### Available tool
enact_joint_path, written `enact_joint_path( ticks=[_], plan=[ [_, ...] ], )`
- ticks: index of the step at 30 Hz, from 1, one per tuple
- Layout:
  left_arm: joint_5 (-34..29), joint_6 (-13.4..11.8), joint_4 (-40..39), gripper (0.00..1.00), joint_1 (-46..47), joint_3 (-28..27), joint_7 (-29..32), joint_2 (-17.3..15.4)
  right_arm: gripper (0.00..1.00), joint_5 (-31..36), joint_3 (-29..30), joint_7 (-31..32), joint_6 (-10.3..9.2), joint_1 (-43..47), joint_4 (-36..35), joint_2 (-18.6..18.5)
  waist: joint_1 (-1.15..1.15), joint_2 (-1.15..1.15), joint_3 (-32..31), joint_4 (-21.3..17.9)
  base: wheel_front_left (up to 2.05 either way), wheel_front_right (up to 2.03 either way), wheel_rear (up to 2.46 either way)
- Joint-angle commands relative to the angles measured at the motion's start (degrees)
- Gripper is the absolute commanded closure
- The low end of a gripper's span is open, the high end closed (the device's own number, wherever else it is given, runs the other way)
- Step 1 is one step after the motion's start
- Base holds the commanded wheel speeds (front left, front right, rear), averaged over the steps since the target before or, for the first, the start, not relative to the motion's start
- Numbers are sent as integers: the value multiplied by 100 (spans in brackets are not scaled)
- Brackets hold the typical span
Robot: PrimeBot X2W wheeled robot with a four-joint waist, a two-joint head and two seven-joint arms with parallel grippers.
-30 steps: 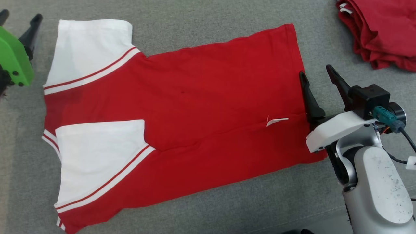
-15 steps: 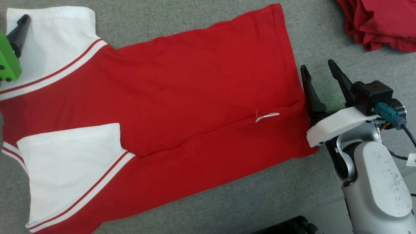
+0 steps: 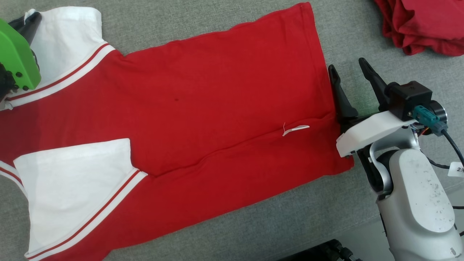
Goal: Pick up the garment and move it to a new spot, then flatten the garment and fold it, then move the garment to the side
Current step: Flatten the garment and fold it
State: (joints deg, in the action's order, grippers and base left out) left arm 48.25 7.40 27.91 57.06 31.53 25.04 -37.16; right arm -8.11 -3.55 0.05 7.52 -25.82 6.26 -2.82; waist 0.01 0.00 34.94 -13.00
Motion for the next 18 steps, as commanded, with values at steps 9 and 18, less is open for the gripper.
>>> enact_joint_path(
  ticks=[9, 18],
  plan=[
    [-109, 6, -158, 100, 40, 271, -691, 71, 0, 416, -51, 162, -8, -640, 239, -24, -1, 0, -221, 241, 0, 0, 0],
    [-61, 3, -885, 100, -3, 619, -1325, 173, 0, 510, -420, 879, -8, -1679, 1014, -533, -1, 0, -419, 797, 0, 0, 0]
  ],
)
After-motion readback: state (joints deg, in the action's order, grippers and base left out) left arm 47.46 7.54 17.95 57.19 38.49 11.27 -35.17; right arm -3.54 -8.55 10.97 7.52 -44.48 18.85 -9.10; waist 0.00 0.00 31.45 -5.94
